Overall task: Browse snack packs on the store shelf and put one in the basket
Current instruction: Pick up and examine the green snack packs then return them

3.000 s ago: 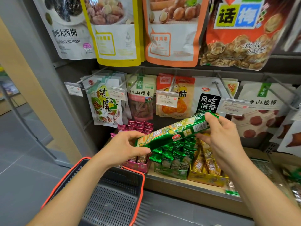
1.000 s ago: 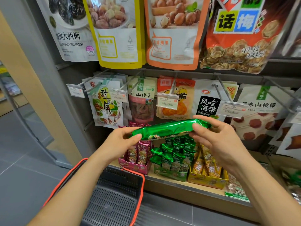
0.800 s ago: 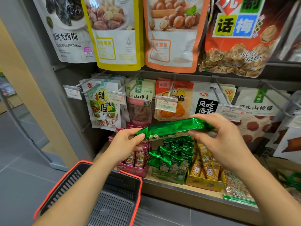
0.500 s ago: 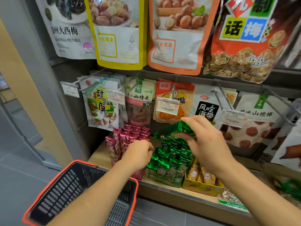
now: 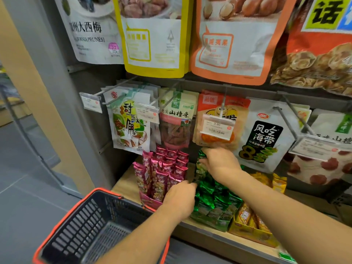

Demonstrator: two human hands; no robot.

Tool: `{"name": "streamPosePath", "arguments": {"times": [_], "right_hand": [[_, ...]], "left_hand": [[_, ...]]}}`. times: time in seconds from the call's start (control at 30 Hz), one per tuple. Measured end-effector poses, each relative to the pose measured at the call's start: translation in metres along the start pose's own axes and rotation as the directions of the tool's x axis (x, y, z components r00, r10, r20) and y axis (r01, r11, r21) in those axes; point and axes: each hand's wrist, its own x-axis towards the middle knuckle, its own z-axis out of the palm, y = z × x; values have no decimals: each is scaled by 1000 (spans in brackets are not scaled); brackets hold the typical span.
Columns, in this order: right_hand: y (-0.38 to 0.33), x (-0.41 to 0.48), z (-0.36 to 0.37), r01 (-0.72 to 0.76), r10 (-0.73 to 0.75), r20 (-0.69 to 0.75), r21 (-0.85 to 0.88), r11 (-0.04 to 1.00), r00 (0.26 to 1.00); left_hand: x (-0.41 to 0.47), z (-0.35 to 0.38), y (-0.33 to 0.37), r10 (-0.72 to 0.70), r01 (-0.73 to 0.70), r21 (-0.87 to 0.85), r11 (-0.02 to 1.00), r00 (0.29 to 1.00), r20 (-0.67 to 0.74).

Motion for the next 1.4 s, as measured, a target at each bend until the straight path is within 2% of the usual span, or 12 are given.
{"name": "streamPosePath", "arguments": {"times": [0.2, 0.33, 0.47, 0.63, 0.77, 0.83, 0.9, 0.97, 1.07, 1.2, 1.33, 1.4], "right_hand": [[10, 18, 35, 39, -30, 220, -39, 998, 975], [14, 14, 49, 33, -36, 100, 34, 999, 994], [12, 10, 65, -5, 6, 133, -6, 1000, 991], [16, 15, 59, 12, -18, 216, 30, 999, 976], [19, 6, 42, -65, 38, 118, 233, 970, 992], [14, 0, 29, -98, 63, 93, 449, 888, 994], [4, -11, 9, -159, 46, 174, 722, 674, 984], [-7, -28, -15, -213, -51, 278, 829, 516, 959], [-21, -61, -43, -82, -270, 304, 789, 609, 914], [-31, -97, -67, 59, -336, 271, 693, 718, 902], [-31, -128, -74, -8, -296, 254, 772, 636, 921], [-31, -143, -73, -23, -268, 218, 813, 582, 938]], "left_hand": [[4, 3, -3, 49, -47, 50, 998, 998, -33], [10, 4, -4, 61, -55, 112, 992, 996, -59], [10, 2, -1, 77, -63, 157, 986, 993, -88], [4, -27, 6, 135, -97, 133, 986, 941, -312], [-14, -66, 9, 165, -166, 51, 985, 800, -577], [-25, -85, 6, 159, -213, 9, 977, 702, -694], [-37, -102, 0, 83, -252, -101, 962, 627, -774], [-50, -118, -6, -14, -284, -210, 935, 564, -826], [-69, -136, -13, -229, -367, -475, 800, 545, -807], [-86, -147, -16, -442, -437, -719, 540, 580, -684], [-94, -147, -18, -509, -464, -856, 228, 693, -511], [-94, -146, -20, -489, -468, -871, 148, 731, -476]]}}
